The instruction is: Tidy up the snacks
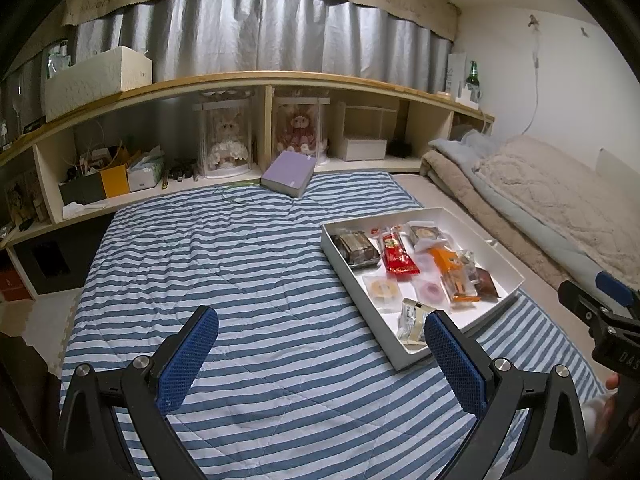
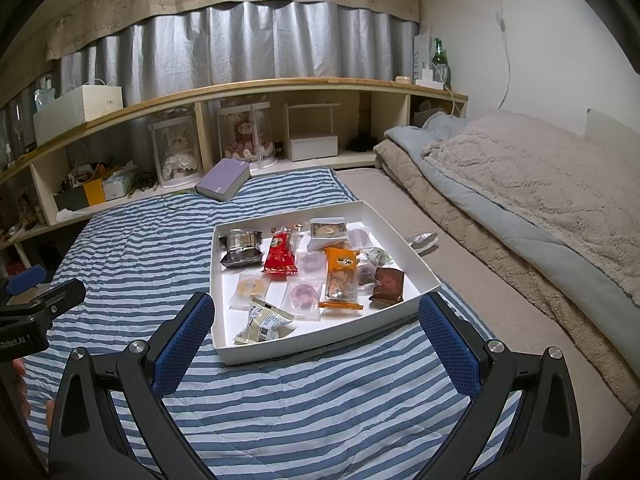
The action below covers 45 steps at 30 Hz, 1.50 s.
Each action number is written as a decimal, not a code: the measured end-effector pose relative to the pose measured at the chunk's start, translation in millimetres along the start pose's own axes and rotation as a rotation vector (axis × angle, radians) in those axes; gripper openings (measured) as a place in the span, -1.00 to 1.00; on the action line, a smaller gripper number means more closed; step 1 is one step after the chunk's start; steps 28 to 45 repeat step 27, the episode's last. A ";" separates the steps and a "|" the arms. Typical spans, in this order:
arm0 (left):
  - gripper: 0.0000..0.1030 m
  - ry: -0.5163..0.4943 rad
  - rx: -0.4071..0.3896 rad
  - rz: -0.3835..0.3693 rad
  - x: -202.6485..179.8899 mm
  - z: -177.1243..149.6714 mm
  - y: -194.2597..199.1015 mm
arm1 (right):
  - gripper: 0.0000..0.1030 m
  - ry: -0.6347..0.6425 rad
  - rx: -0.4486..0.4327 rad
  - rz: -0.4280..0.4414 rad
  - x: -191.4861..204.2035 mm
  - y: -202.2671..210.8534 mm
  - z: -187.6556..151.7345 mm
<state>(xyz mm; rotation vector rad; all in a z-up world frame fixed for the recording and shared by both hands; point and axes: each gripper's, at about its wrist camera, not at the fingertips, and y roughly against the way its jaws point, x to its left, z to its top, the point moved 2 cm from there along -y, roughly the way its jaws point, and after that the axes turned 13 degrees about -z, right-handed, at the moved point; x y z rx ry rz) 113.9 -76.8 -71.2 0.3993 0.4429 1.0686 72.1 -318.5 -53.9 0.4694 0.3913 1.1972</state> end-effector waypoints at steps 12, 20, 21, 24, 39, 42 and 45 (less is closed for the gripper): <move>1.00 -0.001 -0.001 0.001 -2.7 -0.6 0.8 | 1.00 -0.005 -0.001 0.003 -3.7 -1.5 2.6; 1.00 -0.001 -0.006 0.002 -4.0 -0.2 1.7 | 1.00 -0.004 -0.002 0.001 -3.9 -1.5 2.3; 1.00 -0.001 -0.008 0.002 -4.0 0.0 1.4 | 1.00 -0.004 -0.002 0.002 -3.2 -1.2 2.1; 1.00 0.002 -0.013 0.003 -5.2 -1.4 2.3 | 1.00 -0.003 -0.002 0.001 -5.6 -2.2 3.3; 1.00 0.003 -0.017 0.009 -6.0 -3.2 3.5 | 1.00 -0.004 -0.003 0.002 -4.2 -1.4 2.8; 1.00 0.003 -0.017 0.009 -6.0 -3.2 3.5 | 1.00 -0.004 -0.003 0.002 -4.2 -1.4 2.8; 1.00 0.003 -0.017 0.009 -6.0 -3.2 3.5 | 1.00 -0.004 -0.003 0.002 -4.2 -1.4 2.8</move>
